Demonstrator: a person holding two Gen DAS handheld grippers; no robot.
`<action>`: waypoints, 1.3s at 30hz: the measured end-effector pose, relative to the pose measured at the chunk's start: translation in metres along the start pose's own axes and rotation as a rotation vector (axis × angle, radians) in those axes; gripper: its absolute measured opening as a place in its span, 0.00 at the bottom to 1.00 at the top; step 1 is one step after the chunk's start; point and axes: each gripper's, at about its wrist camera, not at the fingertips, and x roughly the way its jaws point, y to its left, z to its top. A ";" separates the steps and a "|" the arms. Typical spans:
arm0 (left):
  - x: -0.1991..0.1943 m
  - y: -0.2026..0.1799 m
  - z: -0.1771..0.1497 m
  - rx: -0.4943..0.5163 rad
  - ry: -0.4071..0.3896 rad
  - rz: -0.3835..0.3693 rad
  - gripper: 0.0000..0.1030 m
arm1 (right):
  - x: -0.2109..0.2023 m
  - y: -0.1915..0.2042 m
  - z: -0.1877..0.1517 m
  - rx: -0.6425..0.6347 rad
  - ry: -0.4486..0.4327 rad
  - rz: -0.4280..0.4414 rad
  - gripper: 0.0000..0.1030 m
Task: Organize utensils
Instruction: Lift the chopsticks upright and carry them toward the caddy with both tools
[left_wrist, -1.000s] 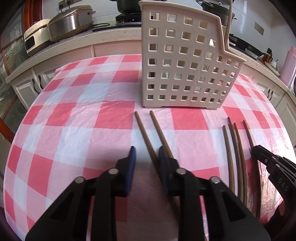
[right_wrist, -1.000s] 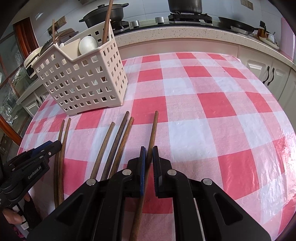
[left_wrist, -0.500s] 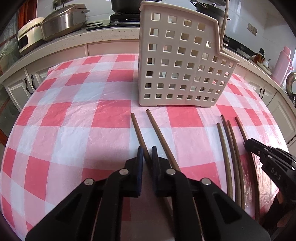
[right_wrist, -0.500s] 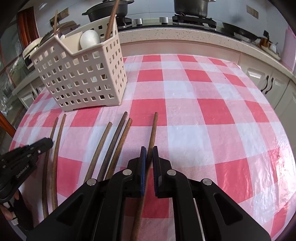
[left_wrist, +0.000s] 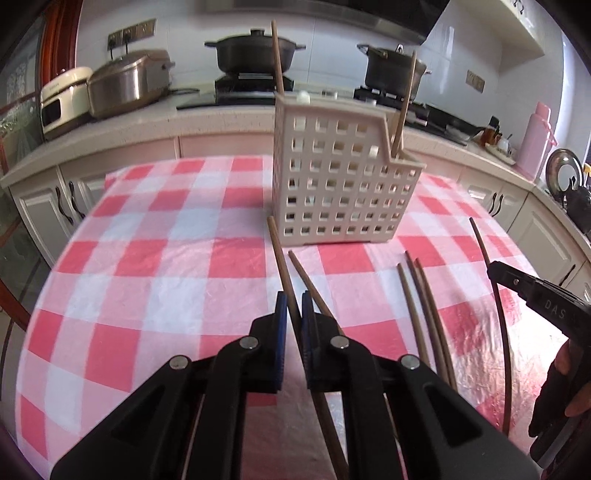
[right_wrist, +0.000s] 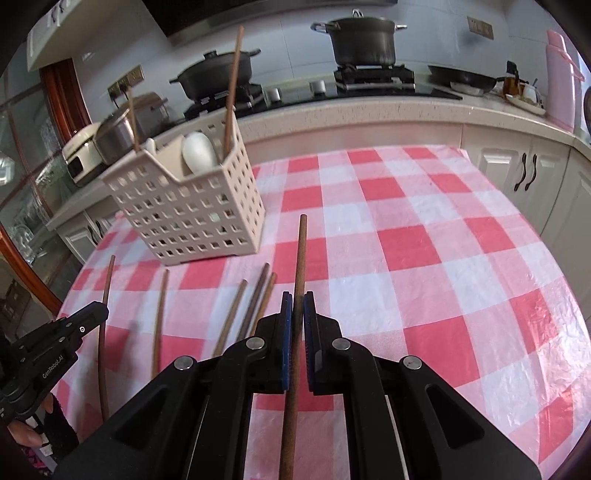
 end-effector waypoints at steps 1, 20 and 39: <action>-0.004 0.000 0.000 -0.001 -0.007 -0.002 0.08 | -0.005 0.001 0.000 0.001 -0.008 0.002 0.06; -0.090 0.006 -0.001 0.006 -0.167 0.011 0.07 | -0.089 0.037 0.000 -0.096 -0.187 0.016 0.06; -0.138 -0.002 -0.005 0.042 -0.281 0.021 0.06 | -0.131 0.049 -0.003 -0.129 -0.284 0.028 0.06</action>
